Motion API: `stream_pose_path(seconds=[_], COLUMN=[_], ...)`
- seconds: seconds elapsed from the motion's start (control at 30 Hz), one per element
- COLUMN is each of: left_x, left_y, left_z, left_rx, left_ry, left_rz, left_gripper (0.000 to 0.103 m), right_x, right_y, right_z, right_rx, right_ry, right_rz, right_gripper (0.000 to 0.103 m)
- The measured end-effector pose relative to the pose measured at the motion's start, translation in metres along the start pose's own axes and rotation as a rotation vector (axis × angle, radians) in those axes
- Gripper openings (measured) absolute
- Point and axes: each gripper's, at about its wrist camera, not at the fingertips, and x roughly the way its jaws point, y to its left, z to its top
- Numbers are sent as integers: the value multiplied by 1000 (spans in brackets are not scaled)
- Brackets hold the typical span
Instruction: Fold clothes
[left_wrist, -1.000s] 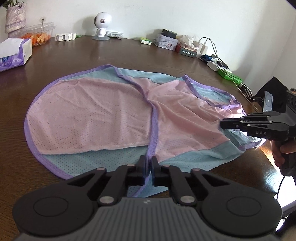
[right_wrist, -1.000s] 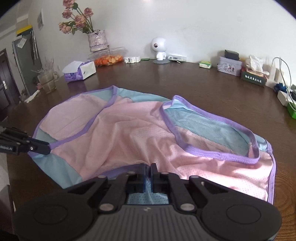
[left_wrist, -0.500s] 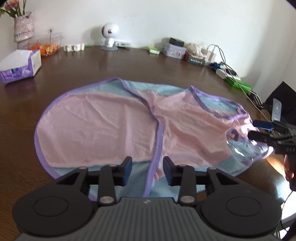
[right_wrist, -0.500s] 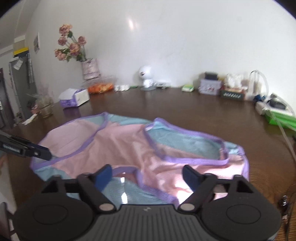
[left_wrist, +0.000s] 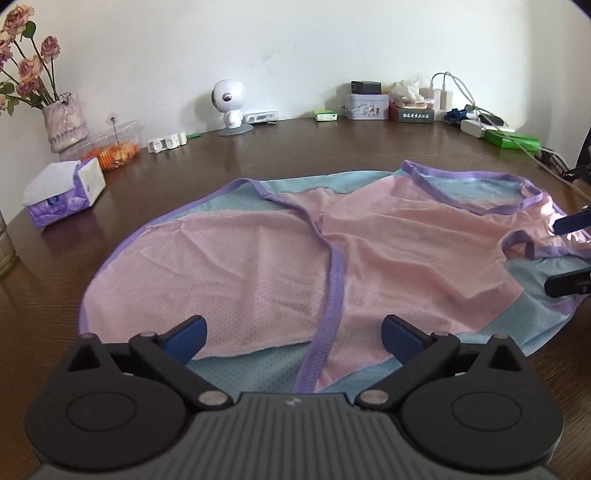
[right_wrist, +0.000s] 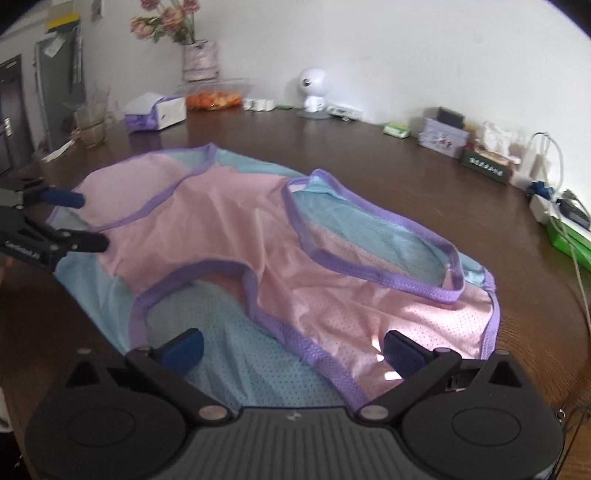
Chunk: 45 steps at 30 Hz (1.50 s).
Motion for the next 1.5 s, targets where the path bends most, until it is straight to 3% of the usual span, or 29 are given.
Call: stream_pose_path(seconds=[0.17,1.5], left_x=[5,5], left_y=[4,2], left_z=[-1,-2], left_rx=[-57,-82], left_ry=[-2,-1], left_rz=[-23,-12], left_gripper=[102,102], right_x=[3,2], right_y=[0,-1], right_z=[-6,-5], right_rx=[24,24], right_ry=[-86,-85], right_rz=[-9,-9], right_gripper=[103,103])
